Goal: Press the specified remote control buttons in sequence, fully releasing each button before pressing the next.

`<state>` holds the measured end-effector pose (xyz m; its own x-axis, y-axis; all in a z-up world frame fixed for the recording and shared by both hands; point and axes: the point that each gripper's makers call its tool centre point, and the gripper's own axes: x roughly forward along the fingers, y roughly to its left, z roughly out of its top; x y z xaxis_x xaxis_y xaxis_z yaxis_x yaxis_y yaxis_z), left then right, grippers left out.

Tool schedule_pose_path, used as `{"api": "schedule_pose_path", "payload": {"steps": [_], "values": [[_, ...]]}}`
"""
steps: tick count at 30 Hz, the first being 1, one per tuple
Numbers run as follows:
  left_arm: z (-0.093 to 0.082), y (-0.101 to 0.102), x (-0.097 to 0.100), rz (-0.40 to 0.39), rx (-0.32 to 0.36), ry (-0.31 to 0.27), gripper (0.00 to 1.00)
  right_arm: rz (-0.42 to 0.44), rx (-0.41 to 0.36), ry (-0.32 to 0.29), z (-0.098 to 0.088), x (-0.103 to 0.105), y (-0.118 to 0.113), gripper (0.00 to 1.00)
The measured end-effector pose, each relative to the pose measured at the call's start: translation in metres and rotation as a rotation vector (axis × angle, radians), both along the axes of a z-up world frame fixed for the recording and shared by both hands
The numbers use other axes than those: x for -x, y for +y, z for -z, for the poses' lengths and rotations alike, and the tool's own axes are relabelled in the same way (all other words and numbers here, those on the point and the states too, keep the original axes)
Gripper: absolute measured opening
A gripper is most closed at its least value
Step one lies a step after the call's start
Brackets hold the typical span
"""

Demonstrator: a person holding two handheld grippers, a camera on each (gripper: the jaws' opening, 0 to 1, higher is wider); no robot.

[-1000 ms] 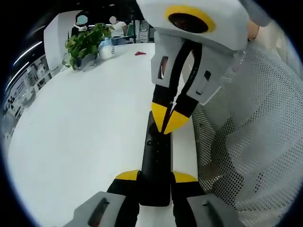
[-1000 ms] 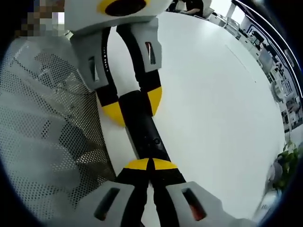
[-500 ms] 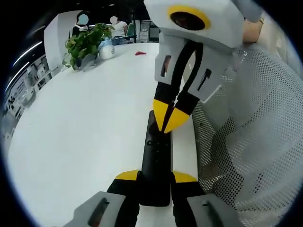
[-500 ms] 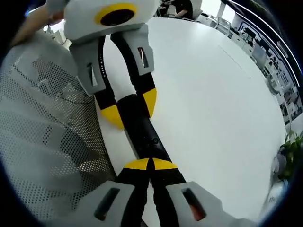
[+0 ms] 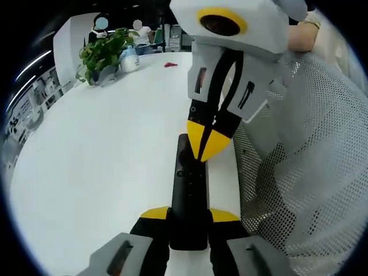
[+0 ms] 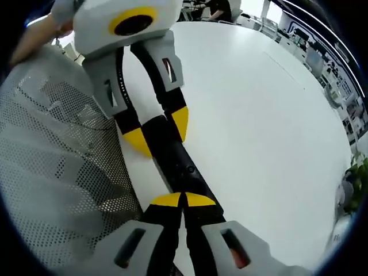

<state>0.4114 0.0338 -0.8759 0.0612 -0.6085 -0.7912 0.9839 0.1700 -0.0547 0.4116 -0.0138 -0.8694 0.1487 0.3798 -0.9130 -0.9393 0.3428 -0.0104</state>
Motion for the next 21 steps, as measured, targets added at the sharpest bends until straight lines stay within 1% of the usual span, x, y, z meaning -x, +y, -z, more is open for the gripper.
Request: {"api": "schedule_pose_path", "payload": {"steps": [7,12,18,19,21], "values": [[-0.0004,0.0001,0.0002,-0.001,0.003,0.002,0.25,0.008,-0.008,0.004,0.0005,-0.0003,-0.0001,0.00],[-0.0002,0.0000,0.0000,0.001,0.001,0.002,0.25,0.085,-0.067,0.067,0.0012,-0.0022,-0.0010,0.00],[-0.0002,0.0001,0.0000,0.003,0.001,0.001,0.25,0.099,-0.080,0.071,0.0009,-0.0011,-0.0006,0.00],[-0.0001,0.0001,0.0000,0.003,0.000,0.000,0.25,0.107,-0.083,0.077,0.0010,-0.0013,-0.0008,0.00],[0.0000,0.0001,0.0000,0.004,-0.001,-0.002,0.25,0.146,-0.109,0.109,0.0009,-0.0018,-0.0009,0.00]]}}
